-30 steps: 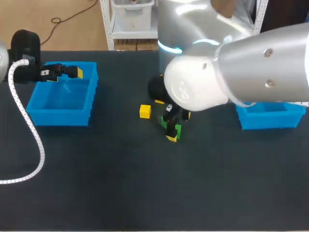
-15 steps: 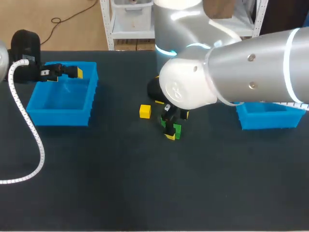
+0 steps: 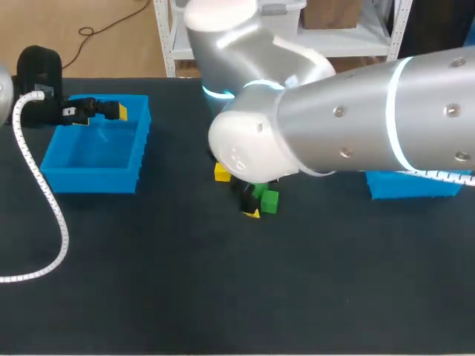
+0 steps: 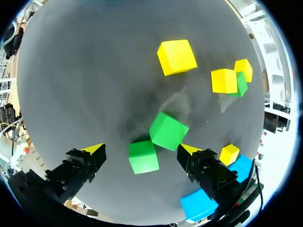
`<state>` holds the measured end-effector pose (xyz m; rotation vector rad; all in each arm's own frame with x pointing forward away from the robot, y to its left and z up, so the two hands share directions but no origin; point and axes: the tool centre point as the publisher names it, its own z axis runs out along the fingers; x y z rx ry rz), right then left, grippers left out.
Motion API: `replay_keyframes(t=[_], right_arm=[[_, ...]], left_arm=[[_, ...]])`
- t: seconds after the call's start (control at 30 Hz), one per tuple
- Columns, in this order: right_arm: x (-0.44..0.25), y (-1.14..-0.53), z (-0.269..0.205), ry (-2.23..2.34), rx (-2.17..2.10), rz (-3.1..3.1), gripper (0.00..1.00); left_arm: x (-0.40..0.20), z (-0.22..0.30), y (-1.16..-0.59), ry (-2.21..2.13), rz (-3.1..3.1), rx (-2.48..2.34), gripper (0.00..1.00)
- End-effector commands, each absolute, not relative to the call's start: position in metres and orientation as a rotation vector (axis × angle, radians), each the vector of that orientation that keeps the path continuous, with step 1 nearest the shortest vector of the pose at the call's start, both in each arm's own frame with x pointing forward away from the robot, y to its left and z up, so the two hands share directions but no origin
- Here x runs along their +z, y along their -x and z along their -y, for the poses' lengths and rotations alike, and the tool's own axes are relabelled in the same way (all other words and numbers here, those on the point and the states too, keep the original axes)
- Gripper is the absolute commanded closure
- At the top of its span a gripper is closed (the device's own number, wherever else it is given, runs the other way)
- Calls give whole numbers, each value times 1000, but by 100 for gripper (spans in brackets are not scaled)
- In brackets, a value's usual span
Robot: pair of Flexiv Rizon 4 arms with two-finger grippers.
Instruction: Put the green cubes in the right bin and the yellow cubes in the left bin.
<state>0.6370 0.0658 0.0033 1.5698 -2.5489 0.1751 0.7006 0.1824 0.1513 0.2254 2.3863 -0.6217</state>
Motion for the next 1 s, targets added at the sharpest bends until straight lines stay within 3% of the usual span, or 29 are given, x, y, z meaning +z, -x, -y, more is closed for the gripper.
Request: replay_keyframes(t=[0.03, 0.93, 0.97, 1.0], right_arm=[[3, -637, -65, -1549, 165, 2564, 0], [12, -632, -51, -1409, 124, 2667, 0], [11, -632, -51, -1408, 116, 2656, 4], [11, -632, -51, -1409, 114, 2654, 16]], left_arm=[[150, -184, -700, -230, -2377, -633, 0], [150, -184, -700, -230, -2377, -633, 0], [150, -184, -700, -230, -2377, -633, 0], [150, -184, -700, -230, -2377, -633, 0]])
